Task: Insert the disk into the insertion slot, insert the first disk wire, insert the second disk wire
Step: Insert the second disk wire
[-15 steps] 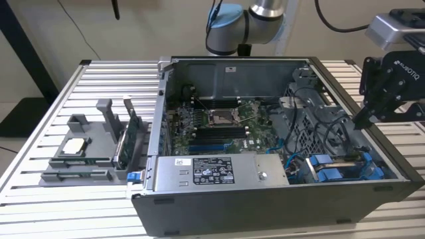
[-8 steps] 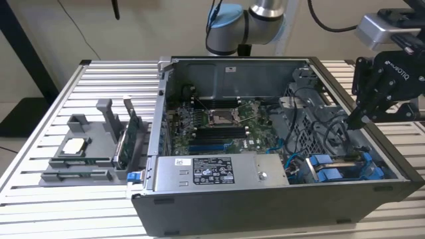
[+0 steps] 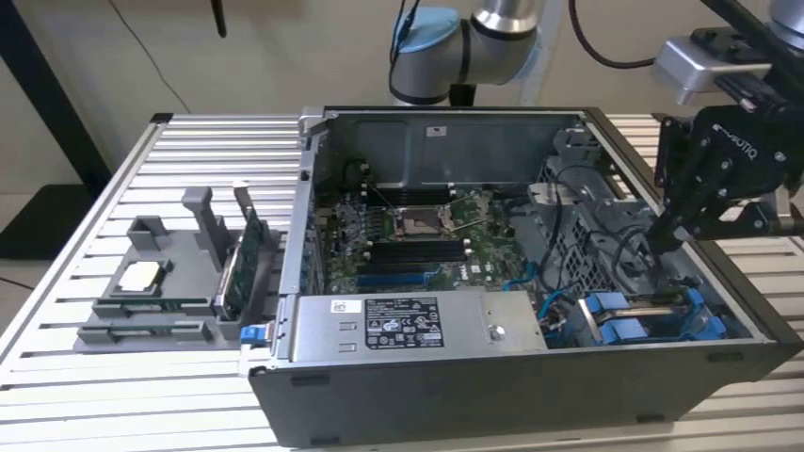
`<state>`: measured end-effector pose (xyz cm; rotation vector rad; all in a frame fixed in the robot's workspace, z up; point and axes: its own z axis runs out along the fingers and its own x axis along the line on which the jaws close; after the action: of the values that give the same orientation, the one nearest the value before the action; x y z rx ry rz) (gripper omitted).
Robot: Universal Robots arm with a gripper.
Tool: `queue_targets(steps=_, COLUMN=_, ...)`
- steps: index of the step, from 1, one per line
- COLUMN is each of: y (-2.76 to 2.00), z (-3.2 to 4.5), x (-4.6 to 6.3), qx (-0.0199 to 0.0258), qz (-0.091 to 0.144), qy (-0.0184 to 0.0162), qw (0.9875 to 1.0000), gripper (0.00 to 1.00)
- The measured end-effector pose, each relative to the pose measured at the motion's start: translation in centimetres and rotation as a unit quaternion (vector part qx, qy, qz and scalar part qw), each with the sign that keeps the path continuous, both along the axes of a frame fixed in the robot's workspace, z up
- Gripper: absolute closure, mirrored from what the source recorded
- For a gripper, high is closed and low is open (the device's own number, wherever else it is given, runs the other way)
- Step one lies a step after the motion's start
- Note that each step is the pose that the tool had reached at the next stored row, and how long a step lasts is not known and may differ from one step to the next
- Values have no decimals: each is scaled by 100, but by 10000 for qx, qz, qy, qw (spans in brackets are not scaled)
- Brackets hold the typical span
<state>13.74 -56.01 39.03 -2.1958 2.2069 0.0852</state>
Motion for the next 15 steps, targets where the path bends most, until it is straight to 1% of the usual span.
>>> queue_targets(steps=6, y=0, z=-48, x=-56, qx=-171, qz=0, qy=-37, qw=9998, gripper=84)
queue_targets(steps=9, y=0, z=-70, x=-72, qx=-267, qz=0, qy=-52, qw=9996, gripper=84)
queue_targets(steps=12, y=0, z=-88, x=-76, qx=-381, qz=1, qy=-56, qw=9993, gripper=84)
queue_targets(steps=13, y=0, z=-89, x=-76, qx=-402, qz=1, qy=-57, qw=9992, gripper=84)
queue_targets(steps=15, y=0, z=-89, x=-77, qx=-407, qz=0, qy=-56, qw=9992, gripper=84)
